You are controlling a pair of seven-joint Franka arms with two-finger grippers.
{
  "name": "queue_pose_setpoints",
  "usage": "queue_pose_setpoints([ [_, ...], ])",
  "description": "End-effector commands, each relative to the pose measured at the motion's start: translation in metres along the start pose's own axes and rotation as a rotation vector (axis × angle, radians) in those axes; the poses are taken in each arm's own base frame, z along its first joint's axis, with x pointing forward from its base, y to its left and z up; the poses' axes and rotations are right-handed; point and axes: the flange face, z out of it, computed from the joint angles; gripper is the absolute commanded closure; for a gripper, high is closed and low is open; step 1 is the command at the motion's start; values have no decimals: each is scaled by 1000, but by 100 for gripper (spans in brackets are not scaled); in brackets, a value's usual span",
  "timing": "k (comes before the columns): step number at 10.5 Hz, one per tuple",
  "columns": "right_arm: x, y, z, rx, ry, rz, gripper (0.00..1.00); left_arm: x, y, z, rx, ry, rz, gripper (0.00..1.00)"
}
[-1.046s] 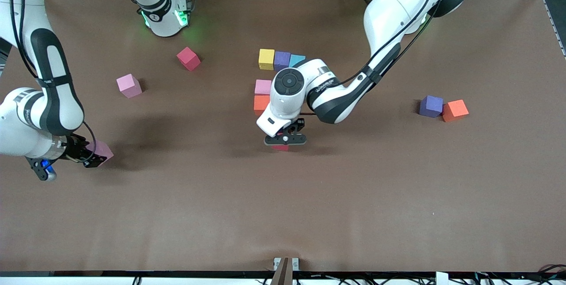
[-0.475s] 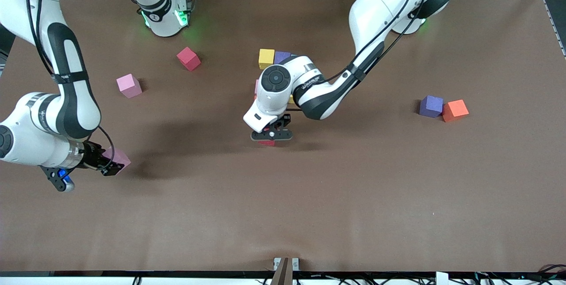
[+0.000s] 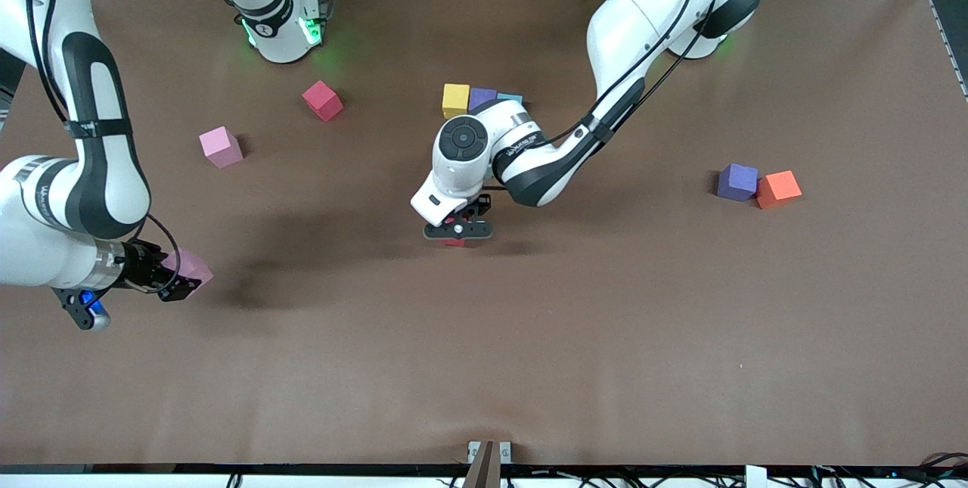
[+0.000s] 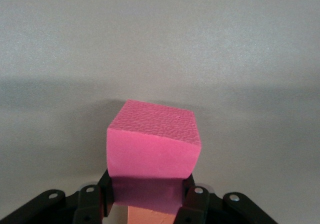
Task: Form number 2 with 11 blocks
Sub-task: 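Lower the red cube below the orange cube with the left gripper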
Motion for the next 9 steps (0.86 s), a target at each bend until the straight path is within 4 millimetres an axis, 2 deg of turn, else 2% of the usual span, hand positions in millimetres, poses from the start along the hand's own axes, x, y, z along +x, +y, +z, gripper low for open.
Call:
queue_pose_setpoints([
  [1,-6,-4,1,3,-21,-9,100,5,5,-2,-38,-39,-40,60],
  [5,-8,-8,-2,5,-18,-21,100,7,1,6,-29,-44,-47,60],
  [8,-20,-22,0,-1,-20,-46,100,5,0,13,-32,-74,-62,60],
  [9,-31,-29,1,-17,-41,-56,100,-2,2,16,-16,-92,-58,60],
])
